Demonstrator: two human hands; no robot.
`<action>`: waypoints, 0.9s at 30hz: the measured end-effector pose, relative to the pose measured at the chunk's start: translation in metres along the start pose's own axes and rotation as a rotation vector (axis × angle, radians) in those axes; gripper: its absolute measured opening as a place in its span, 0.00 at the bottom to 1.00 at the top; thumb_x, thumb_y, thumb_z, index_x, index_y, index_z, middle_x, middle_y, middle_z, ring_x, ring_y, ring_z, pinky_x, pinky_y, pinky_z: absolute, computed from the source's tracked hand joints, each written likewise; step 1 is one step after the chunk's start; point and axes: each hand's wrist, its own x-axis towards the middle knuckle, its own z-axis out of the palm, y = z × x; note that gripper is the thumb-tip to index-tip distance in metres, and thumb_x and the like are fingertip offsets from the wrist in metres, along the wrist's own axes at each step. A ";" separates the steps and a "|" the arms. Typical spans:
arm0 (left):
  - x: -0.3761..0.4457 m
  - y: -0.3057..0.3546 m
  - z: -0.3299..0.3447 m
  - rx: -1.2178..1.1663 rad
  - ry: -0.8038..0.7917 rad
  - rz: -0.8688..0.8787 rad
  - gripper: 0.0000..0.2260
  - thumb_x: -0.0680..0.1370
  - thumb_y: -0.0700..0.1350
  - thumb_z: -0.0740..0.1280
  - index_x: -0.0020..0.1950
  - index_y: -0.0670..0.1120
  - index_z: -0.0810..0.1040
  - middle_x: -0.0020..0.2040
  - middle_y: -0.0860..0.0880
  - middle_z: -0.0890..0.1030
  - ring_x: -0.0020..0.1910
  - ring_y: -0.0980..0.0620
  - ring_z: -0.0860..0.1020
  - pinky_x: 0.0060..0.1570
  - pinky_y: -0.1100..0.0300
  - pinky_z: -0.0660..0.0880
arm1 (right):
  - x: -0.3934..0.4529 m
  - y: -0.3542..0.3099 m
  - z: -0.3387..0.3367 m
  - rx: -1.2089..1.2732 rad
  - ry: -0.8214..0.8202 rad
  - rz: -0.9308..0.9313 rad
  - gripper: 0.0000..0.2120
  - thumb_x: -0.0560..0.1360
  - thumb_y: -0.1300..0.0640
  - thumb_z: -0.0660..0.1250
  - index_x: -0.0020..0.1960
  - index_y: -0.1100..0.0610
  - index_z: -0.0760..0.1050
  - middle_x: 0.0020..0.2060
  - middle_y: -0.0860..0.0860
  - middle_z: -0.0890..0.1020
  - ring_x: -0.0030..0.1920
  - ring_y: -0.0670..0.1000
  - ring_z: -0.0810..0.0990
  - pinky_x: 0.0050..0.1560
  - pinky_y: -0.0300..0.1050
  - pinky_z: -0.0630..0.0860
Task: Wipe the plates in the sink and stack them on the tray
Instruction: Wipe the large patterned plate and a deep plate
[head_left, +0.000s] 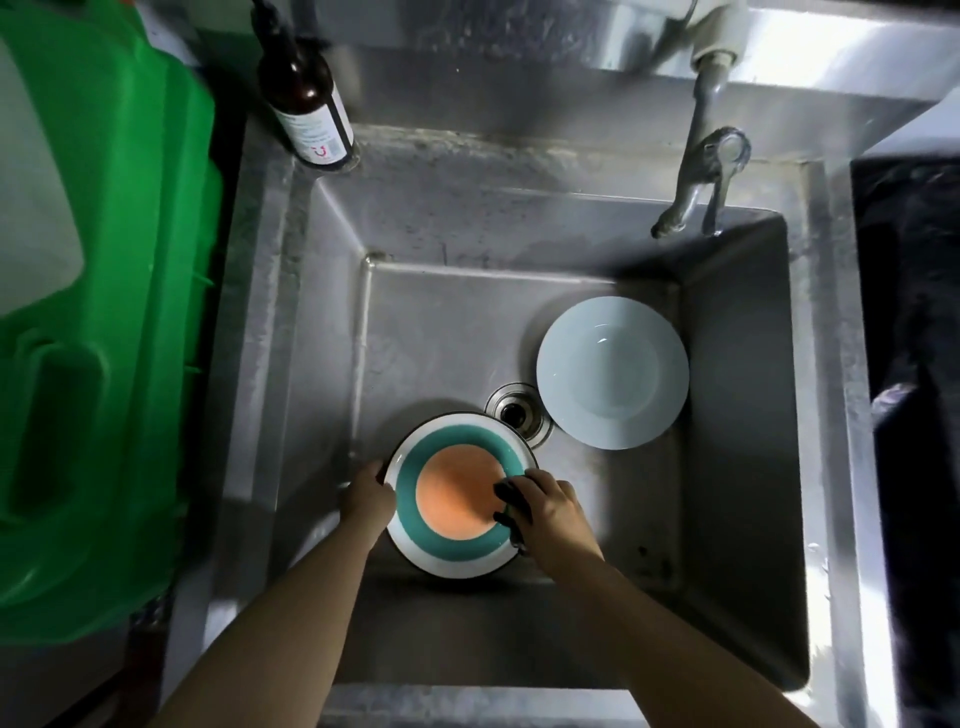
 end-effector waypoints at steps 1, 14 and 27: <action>-0.004 -0.002 -0.003 -0.004 -0.024 0.014 0.24 0.79 0.37 0.59 0.72 0.54 0.75 0.61 0.43 0.81 0.56 0.40 0.78 0.54 0.48 0.80 | -0.002 -0.003 -0.003 0.002 0.000 -0.004 0.16 0.77 0.48 0.69 0.64 0.46 0.77 0.61 0.46 0.77 0.54 0.57 0.73 0.55 0.52 0.76; -0.147 0.074 -0.050 -0.344 -0.406 0.040 0.24 0.80 0.36 0.65 0.70 0.58 0.71 0.65 0.49 0.77 0.63 0.40 0.75 0.59 0.30 0.75 | -0.043 -0.044 -0.085 0.011 0.084 -0.064 0.14 0.79 0.49 0.67 0.64 0.44 0.78 0.61 0.44 0.77 0.56 0.54 0.73 0.58 0.50 0.76; -0.256 0.140 -0.098 -0.546 -0.463 0.254 0.29 0.76 0.28 0.59 0.66 0.57 0.77 0.54 0.46 0.86 0.48 0.42 0.85 0.41 0.49 0.81 | -0.088 -0.116 -0.161 -0.236 0.110 -0.244 0.26 0.81 0.41 0.55 0.78 0.39 0.59 0.81 0.44 0.49 0.81 0.56 0.45 0.77 0.60 0.41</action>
